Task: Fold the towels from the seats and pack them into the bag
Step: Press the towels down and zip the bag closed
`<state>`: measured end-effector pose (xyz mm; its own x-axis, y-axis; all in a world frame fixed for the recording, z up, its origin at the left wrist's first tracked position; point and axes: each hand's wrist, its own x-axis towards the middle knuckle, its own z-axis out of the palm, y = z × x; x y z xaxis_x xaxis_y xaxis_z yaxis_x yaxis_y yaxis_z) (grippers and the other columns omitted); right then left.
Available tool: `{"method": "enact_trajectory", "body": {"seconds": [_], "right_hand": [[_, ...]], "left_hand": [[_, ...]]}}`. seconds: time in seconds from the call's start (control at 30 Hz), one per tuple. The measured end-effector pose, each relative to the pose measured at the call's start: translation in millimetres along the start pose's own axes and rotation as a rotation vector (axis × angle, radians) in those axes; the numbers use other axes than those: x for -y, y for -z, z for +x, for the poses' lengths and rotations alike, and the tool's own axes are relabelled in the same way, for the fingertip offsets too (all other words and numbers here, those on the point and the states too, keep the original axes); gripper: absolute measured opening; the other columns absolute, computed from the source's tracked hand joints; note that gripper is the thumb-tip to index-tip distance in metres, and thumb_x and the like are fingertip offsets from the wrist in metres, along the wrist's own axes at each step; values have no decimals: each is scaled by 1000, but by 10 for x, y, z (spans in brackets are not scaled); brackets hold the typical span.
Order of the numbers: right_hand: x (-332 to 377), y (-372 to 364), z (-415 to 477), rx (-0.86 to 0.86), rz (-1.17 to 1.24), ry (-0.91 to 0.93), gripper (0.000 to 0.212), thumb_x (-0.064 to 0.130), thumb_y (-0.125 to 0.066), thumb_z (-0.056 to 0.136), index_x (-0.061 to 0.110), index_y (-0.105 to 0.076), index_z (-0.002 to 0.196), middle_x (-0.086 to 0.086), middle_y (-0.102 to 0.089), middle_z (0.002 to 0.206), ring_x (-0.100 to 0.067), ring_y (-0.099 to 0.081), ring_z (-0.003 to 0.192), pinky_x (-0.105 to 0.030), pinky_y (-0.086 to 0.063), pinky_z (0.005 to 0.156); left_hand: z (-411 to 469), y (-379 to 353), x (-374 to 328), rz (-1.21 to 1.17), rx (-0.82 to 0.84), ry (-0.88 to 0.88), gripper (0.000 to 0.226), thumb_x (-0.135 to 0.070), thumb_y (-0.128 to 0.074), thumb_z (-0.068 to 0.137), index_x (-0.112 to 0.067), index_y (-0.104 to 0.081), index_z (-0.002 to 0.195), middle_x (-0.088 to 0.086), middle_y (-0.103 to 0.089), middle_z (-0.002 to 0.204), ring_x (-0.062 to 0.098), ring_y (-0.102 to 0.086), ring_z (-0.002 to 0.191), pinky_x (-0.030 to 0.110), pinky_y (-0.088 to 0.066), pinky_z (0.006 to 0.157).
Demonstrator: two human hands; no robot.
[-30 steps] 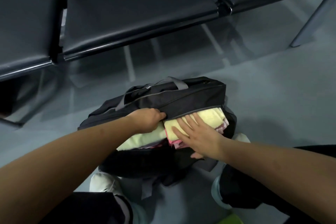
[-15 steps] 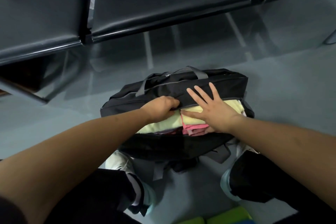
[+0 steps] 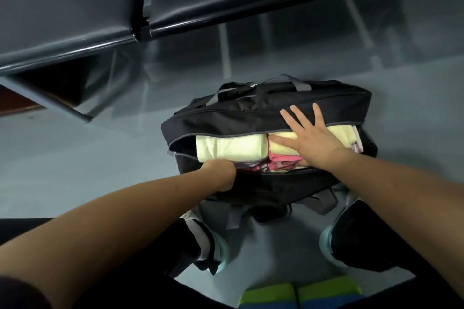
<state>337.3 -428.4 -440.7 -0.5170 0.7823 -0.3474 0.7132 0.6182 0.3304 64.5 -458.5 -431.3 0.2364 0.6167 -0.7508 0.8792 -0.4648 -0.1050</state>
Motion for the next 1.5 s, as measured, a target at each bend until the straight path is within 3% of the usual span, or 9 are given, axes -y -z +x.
{"method": "enact_trajectory", "body": {"seconds": [0.2,0.4,0.57,0.7,0.87,1.0,1.2,1.33,1.5], "right_hand": [[11,39,30,24,41,-9,108,37,-68,90,48,19,154,-23,23,164,-46,21,151,-79,2,110],[38,99,1,30,62,-26,107,51,-67,89,47,17,155,-22,25,163,-45,23,150,-78,1,112],[98,98,-4,44,101,-73,102,48,-66,91,48,13,156,-23,25,163,-45,23,150,-79,3,111],[57,205,-11,91,247,-57,95,37,-66,93,51,4,156,-18,25,165,-40,26,151,-75,5,115],[-159,514,-64,207,681,1,67,24,-62,89,58,-43,143,-1,12,170,-20,19,155,-57,16,121],[-131,616,-138,189,910,-58,16,25,-67,88,33,-76,99,5,-6,170,-13,8,156,-46,15,122],[-178,525,-302,126,1100,-107,29,26,-76,89,35,-64,64,4,-29,164,-18,-16,154,-38,-3,126],[-226,642,-402,30,1084,-224,17,27,-76,89,28,-70,74,5,-53,129,-15,-42,123,-24,-28,104],[-287,610,-483,137,1139,-218,26,32,-68,95,20,-61,72,0,-63,80,-13,-54,71,-33,-44,73]], "left_hand": [[-58,-263,204,-1,-58,158,56,-40,-39,105,-8,-34,150,17,-33,155,37,-28,144,47,-28,114],[-80,-2,271,-24,-25,100,31,-32,-53,99,-16,-64,123,7,-64,127,30,-57,119,39,-38,100],[-469,741,181,-332,273,-352,13,-15,-68,93,-7,-71,103,-2,-68,86,18,-59,86,15,-42,71],[-642,1334,432,-513,82,-370,12,-16,-68,94,-21,-70,83,-15,-65,73,0,-56,70,12,-42,69],[-354,1158,680,-407,-258,-327,9,-39,-69,79,-36,-62,74,-8,-56,113,16,-48,114,31,-39,102],[-152,1202,571,-388,-341,-312,4,-22,-71,90,-21,-73,93,-3,-47,140,18,-41,130,28,-32,110],[21,1291,125,-110,-150,-528,16,-25,-64,94,-20,-75,105,-15,-7,167,9,7,154,39,-5,120],[187,1229,-191,-142,-72,-620,46,-28,-55,102,-20,-49,147,-14,-6,167,10,7,154,38,-4,126],[302,1327,-176,-207,0,-591,41,-22,-47,106,-18,-48,148,-15,-15,166,8,-2,154,33,-1,125]]}}
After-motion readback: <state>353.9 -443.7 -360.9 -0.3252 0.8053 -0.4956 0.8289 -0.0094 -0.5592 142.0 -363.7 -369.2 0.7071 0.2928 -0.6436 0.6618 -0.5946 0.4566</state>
